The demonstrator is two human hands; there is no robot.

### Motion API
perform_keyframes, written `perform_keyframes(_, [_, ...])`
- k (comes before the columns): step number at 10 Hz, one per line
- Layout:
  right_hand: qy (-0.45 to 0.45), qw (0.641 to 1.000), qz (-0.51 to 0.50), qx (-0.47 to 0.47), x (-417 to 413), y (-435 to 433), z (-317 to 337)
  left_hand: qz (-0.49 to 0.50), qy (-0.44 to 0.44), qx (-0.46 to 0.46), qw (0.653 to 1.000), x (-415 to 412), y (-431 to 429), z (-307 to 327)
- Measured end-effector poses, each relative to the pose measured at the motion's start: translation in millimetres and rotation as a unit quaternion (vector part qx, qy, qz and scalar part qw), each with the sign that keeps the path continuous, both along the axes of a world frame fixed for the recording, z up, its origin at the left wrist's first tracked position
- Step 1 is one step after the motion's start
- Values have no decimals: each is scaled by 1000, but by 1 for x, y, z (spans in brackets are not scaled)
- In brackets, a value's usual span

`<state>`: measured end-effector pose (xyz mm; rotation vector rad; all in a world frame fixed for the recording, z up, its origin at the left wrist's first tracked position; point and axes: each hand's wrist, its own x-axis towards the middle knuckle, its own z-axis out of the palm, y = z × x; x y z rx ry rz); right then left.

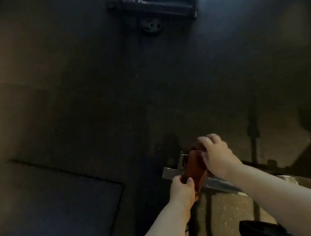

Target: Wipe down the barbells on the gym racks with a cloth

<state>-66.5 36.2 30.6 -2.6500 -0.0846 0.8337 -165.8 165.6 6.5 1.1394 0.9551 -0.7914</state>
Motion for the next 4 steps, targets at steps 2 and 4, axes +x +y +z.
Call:
perform_keyframes(2, [30, 989, 126, -71, -26, 5, -41, -5, 21, 83, 996, -23, 34, -12])
perform_keyframes(4, [67, 981, 162, -83, -11, 12, -22, 98, -43, 70, 992, -66, 132, 43])
